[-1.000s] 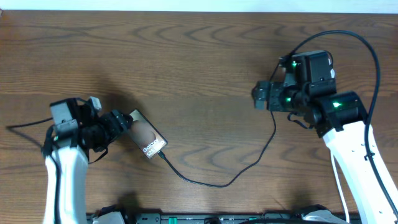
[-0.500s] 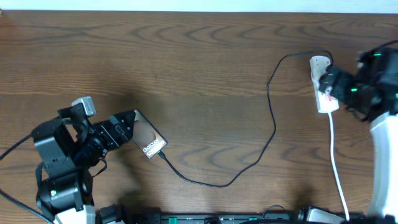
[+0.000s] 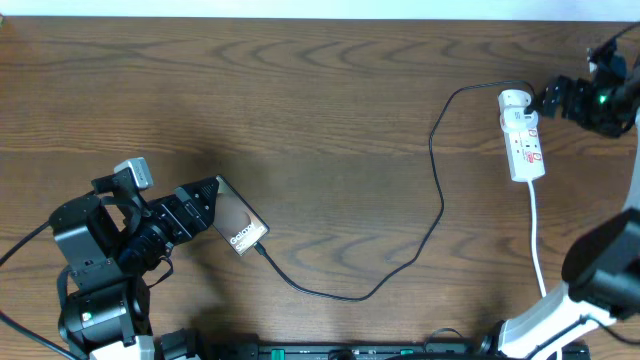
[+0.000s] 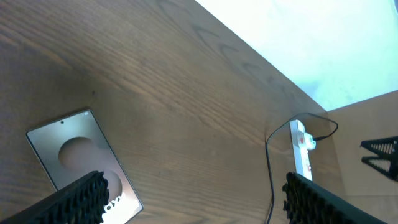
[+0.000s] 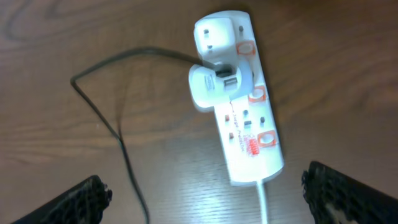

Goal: Plug charger to phone and switch on socket
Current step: 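Move the right gripper over the white power strip's switch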

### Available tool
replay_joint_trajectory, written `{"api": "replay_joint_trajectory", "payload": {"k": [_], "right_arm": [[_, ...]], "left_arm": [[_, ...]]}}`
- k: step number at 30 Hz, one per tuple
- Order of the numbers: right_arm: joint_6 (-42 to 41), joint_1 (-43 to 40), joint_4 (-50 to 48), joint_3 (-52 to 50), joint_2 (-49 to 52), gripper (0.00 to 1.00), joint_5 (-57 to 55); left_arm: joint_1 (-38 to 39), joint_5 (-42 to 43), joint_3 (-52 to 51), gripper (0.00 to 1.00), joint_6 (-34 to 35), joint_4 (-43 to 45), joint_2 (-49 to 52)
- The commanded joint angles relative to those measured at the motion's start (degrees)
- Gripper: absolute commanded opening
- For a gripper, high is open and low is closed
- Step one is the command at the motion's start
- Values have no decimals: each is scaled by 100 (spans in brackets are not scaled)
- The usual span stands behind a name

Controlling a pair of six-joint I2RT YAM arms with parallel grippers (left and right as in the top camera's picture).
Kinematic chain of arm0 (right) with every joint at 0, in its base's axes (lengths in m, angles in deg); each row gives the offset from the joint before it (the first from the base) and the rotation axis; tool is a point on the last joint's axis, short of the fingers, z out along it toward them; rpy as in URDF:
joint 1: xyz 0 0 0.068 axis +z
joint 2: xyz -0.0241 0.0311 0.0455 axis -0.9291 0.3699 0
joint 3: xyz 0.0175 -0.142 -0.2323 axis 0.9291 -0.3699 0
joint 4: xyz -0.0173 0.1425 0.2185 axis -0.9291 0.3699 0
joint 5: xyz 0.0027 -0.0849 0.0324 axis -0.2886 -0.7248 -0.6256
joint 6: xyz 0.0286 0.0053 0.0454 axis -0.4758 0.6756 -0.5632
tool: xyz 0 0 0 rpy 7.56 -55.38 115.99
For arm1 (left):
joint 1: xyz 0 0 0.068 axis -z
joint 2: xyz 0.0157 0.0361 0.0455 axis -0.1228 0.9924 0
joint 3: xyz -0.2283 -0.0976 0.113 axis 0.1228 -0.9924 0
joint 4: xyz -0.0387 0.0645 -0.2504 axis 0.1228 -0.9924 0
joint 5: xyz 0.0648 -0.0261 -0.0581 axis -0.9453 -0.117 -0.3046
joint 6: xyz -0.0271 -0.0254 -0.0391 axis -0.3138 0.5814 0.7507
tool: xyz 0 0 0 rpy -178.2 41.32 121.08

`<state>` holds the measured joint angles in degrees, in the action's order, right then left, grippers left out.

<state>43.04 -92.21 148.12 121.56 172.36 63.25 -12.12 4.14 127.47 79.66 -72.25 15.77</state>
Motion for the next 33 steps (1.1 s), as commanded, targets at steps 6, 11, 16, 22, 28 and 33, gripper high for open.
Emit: {"api": "replay_joint_trajectory", "payload": {"k": [6,11,16,22,28,33], "right_arm": [[903,-42,372,1261,1344,99,-2],[1027,-42,452,1259,1727,99,22],[1023,-31,463,1259,1998,99,92],[1021,50,452,1259,2293,99,560],[1021,229,466,1252,2472,99,557],[1016,356,424,1250,2474,99,555]], "left_arm": [[2,96,-13,89,22,-2,-15],[2,96,-13,89,20,-2,-15],[2,94,-13,89,20,-2,-15],[2,94,-13,89,20,-2,-15],[2,94,-13,89,20,-4,-15],[2,94,-15,89,20,-7,-15]]}}
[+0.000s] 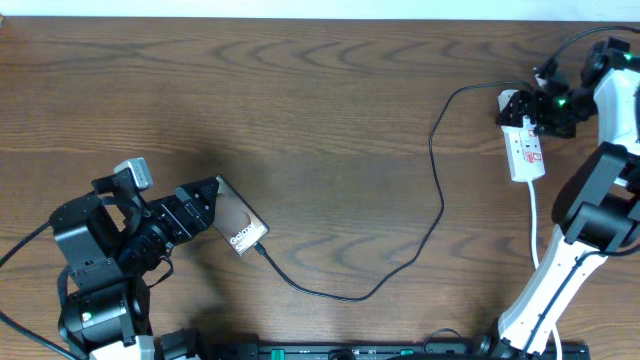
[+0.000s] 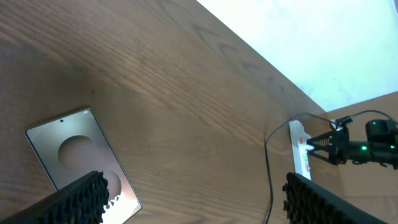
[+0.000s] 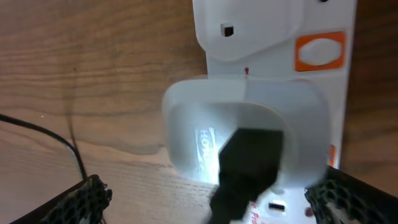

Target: Plug charger to phone and switch on socket

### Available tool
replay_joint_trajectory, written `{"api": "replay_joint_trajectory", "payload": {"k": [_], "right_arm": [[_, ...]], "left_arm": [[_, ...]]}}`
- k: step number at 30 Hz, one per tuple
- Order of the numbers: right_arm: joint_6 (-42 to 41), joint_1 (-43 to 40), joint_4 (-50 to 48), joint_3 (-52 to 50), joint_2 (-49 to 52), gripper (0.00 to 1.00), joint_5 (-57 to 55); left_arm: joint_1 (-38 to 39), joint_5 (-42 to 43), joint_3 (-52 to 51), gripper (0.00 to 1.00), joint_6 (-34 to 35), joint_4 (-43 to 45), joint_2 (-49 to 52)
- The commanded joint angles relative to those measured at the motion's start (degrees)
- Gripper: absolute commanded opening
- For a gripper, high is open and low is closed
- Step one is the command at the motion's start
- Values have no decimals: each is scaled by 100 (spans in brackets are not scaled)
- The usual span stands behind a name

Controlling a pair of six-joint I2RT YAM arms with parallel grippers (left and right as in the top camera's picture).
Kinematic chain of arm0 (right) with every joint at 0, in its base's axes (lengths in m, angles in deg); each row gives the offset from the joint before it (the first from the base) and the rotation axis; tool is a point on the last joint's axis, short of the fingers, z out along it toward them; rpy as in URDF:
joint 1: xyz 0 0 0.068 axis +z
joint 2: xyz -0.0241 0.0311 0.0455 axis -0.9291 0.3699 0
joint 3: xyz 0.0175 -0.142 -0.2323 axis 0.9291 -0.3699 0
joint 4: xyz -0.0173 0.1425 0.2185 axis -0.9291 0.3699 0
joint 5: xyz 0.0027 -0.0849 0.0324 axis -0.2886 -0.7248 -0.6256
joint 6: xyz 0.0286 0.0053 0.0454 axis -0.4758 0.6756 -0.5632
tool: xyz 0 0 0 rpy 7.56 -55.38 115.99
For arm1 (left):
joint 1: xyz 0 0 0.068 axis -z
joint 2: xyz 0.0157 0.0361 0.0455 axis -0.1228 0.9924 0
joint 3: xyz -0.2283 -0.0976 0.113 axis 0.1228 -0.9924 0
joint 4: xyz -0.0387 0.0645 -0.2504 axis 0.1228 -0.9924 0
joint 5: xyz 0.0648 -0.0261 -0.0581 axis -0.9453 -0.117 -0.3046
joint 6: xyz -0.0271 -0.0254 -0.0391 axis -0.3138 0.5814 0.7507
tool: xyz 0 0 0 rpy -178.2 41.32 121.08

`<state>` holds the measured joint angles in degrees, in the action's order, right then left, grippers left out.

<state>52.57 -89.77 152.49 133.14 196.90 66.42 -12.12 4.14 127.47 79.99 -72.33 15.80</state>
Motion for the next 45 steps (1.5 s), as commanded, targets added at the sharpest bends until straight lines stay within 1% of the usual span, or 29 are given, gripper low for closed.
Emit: {"api": "replay_joint_trajectory", "payload": {"k": [1,19,32,38,45], "right_arm": [[61,125,-22,92,31,99,238],[-131,133,-26,15,81,99,308],[-273,424,-787,-1029,81,99,610],[-280,640,-765,-1110,81,99,621],[-378,640,-743,-1093,81,99,409]], "left_arm": [[2,94,-15,89,-13,2,-17],[2,94,-15,89,-13,-26,-15],[2,94,-15,89,-13,-39,-15],[2,94,-15,89,-13,-39,-15],[2,94,-15,89,-13,-42,-15]]}}
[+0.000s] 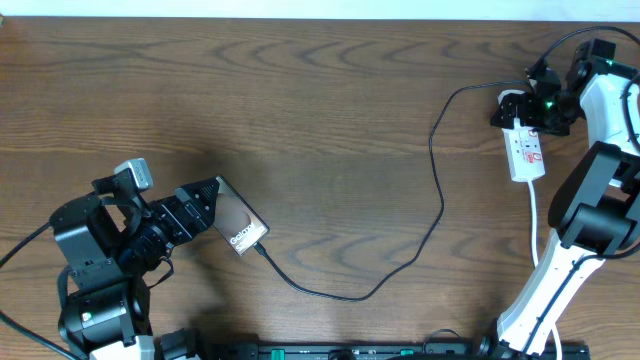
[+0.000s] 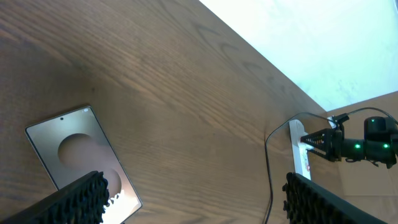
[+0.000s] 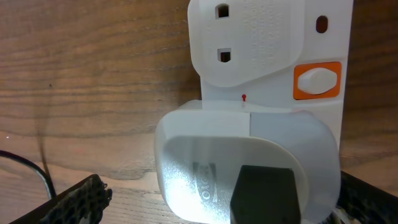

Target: Plug charger to phone and switch on socket

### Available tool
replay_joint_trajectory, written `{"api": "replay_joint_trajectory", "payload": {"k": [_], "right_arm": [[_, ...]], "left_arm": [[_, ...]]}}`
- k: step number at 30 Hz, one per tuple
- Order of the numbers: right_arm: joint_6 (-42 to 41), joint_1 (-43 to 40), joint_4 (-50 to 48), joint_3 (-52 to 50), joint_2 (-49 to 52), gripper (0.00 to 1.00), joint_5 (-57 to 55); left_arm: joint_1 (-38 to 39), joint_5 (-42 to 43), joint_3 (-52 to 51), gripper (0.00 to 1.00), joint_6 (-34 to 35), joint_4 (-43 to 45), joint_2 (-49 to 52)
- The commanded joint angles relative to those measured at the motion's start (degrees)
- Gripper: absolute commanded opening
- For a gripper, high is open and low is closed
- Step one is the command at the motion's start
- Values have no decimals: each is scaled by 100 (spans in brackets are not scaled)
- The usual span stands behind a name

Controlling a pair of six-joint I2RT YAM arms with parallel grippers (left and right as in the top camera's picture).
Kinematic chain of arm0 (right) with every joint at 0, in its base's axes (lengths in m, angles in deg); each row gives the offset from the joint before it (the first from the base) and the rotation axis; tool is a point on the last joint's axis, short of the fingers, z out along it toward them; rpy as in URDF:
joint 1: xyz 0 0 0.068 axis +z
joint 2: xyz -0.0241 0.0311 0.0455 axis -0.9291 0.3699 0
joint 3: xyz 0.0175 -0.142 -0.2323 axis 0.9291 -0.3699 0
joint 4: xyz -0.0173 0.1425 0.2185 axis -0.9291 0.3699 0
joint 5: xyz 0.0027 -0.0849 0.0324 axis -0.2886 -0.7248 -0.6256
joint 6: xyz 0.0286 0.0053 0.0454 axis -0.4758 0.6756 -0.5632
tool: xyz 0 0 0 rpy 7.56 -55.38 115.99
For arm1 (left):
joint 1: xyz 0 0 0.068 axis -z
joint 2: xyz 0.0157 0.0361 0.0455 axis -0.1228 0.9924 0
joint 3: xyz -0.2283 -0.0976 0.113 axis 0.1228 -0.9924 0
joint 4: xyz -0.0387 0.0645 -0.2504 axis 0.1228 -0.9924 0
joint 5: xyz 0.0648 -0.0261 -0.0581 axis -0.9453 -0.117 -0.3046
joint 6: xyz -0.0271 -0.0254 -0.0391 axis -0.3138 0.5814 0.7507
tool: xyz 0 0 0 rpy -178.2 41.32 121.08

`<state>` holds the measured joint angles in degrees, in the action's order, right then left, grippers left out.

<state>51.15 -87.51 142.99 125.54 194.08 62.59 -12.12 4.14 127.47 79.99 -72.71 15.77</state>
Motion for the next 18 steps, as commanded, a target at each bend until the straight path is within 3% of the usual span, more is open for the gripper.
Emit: {"api": "replay_joint_trajectory", "payload": {"k": [1,18], "right_arm": [[-304,409,205,-326,363,99,664],[-334,260,898,455,361,99,555]], "left_arm": [[2,94,-15,89,-13,-4,-13],[2,94,-15,89,-13,-48,-13]]}}
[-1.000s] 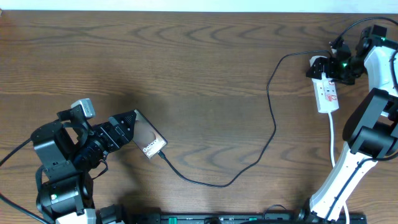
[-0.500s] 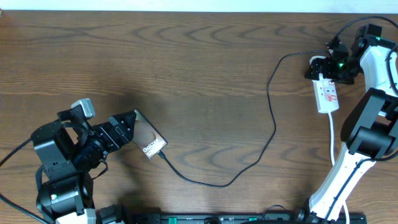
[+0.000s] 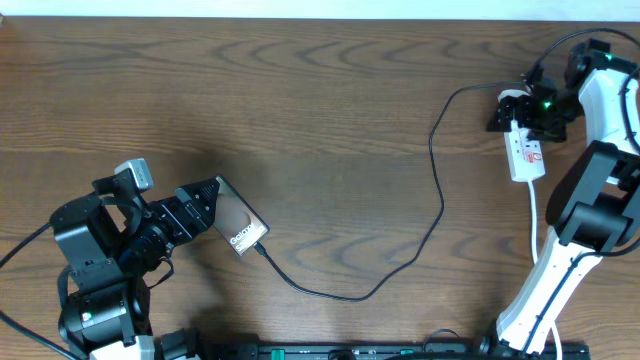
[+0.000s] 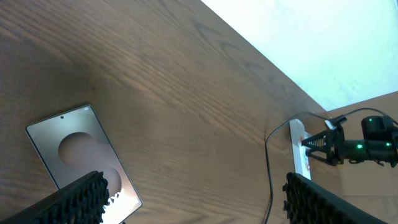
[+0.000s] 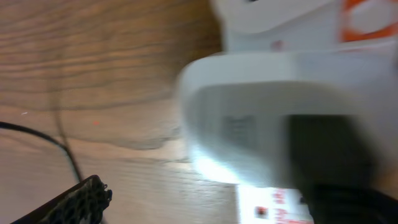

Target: Plug charger to phone and switch on socket

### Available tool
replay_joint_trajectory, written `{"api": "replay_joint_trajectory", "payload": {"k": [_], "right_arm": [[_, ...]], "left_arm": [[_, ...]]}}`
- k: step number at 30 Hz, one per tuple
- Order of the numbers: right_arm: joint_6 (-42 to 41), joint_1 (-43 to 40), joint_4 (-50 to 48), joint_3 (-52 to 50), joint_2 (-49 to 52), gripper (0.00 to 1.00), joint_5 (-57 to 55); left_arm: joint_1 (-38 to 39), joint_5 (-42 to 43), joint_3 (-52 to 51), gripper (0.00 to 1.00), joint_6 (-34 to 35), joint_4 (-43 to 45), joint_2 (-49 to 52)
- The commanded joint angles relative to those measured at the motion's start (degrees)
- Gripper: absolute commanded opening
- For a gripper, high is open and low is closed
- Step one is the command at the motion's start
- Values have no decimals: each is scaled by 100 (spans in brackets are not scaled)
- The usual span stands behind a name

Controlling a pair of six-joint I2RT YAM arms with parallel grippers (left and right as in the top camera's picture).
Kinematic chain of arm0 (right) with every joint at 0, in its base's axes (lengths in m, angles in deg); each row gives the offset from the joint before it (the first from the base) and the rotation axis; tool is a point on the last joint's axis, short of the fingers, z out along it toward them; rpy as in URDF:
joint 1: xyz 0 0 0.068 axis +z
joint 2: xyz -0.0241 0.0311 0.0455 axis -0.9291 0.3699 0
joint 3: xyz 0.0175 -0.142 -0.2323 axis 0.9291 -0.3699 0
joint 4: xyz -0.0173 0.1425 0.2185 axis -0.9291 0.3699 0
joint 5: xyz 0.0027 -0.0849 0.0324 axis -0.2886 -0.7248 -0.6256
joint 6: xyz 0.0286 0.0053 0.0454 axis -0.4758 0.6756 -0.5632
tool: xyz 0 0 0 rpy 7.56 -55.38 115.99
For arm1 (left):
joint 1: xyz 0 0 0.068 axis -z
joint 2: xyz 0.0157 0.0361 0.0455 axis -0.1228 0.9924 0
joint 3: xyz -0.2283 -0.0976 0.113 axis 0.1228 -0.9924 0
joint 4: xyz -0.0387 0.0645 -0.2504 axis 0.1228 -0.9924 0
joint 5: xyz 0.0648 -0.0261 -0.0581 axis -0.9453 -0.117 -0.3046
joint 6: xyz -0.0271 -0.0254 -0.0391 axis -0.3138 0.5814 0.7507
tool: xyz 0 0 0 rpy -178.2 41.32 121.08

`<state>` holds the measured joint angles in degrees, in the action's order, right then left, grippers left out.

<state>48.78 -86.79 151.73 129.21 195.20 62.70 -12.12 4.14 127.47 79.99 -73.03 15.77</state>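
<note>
The phone (image 3: 238, 226) lies face up at the front left, and also shows in the left wrist view as phone (image 4: 78, 155). A black cable (image 3: 440, 190) runs from its lower end to the white charger adapter (image 3: 512, 100), plugged into the white power strip (image 3: 526, 150). My left gripper (image 3: 198, 208) stands open beside the phone; in its own view the left gripper (image 4: 196, 199) holds nothing. My right gripper (image 3: 518, 105) hovers open, low over the adapter (image 5: 261, 118). An orange switch (image 5: 373, 18) sits at the blurred frame's top right edge.
The strip's white lead (image 3: 537, 240) runs toward the front edge along the right arm's base. The cable makes a wide loop (image 3: 350, 295) across the middle front of the wooden table (image 3: 300, 100).
My right gripper has shifted a little over the strip's far end. Its view is now blurred, with the adapter larger and the orange switch nearer the edge. The left arm and phone are unmoved.
My right gripper first hung high, to the right of the strip's far end. It then stood close over the adapter, then over the end socket and orange switch, where it still hovers. The left gripper stayed open by the plugged-in phone throughout.
</note>
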Motion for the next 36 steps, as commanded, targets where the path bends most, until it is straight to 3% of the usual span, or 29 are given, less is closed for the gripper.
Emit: {"api": "replay_joint_trajectory", "payload": {"k": [1,17,27,36], "right_arm": [[-98,190,28,90,249,99,544],[-192,155,-35,114,238,99,492],[-686,-103,-11,776,197,99,-109],[-625,-166,-2,841,197,99,-227]], "left_arm": [[2,94,-15,89,-15,-22,-13],[2,90,-15,89,-15,-140,-13],[2,72,-15,89,-17,-140,-13],[2,70,-15,89,-35,-140,-13]]}}
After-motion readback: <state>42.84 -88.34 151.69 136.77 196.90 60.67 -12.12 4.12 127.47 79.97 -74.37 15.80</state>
